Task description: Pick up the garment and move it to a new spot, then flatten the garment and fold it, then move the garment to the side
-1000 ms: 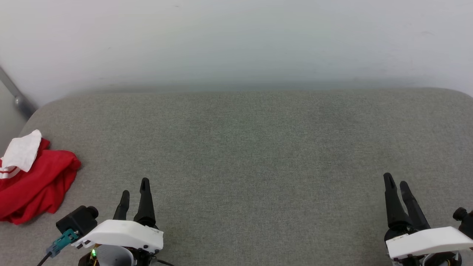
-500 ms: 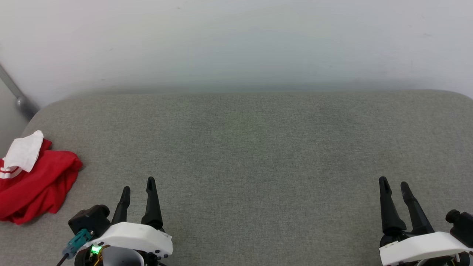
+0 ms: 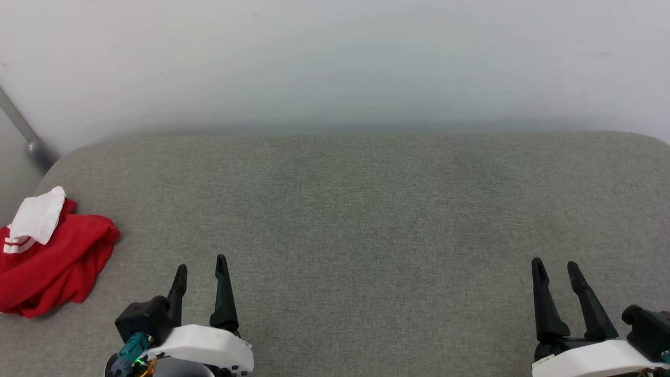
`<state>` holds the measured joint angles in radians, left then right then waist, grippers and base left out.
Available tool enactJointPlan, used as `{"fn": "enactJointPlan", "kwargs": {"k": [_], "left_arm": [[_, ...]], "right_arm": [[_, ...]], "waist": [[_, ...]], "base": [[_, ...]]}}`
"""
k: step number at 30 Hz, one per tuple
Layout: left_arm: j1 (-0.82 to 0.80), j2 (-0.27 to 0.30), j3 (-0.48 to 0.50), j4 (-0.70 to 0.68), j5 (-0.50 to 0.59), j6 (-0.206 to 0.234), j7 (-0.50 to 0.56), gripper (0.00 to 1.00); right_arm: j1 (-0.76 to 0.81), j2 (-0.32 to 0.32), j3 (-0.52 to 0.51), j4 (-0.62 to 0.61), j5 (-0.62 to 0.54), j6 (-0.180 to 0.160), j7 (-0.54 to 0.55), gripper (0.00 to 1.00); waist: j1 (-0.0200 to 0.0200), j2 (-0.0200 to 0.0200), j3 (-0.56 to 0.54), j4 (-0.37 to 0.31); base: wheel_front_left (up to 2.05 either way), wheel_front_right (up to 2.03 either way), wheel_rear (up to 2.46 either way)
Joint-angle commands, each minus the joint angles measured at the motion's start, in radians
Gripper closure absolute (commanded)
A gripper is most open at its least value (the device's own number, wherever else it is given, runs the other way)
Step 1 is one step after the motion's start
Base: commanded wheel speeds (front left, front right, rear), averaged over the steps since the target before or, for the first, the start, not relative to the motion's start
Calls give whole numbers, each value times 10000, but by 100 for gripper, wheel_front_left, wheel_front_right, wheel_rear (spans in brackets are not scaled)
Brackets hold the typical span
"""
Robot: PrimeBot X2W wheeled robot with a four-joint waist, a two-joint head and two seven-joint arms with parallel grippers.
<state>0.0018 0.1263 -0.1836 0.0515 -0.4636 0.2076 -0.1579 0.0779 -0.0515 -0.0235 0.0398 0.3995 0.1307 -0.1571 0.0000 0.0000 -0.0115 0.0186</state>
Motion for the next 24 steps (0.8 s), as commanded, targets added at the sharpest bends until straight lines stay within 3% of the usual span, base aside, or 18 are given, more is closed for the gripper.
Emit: {"fn": "enactJointPlan", "kwargs": {"k": [1,24], "left_arm": [[71,74,-37,-86,328,63,-109,0],[380,-184,-102,-295,2269,-27,-621,0]], "right_arm": [[37,10,25,-179,-311,0,-120,0],[448,17,38,-764,-2110,-1,-643,0]], "waist": [[0,0,-12,2],[0,0,-13,59]], "base": [[0,0,0],[0,0,0]]}}
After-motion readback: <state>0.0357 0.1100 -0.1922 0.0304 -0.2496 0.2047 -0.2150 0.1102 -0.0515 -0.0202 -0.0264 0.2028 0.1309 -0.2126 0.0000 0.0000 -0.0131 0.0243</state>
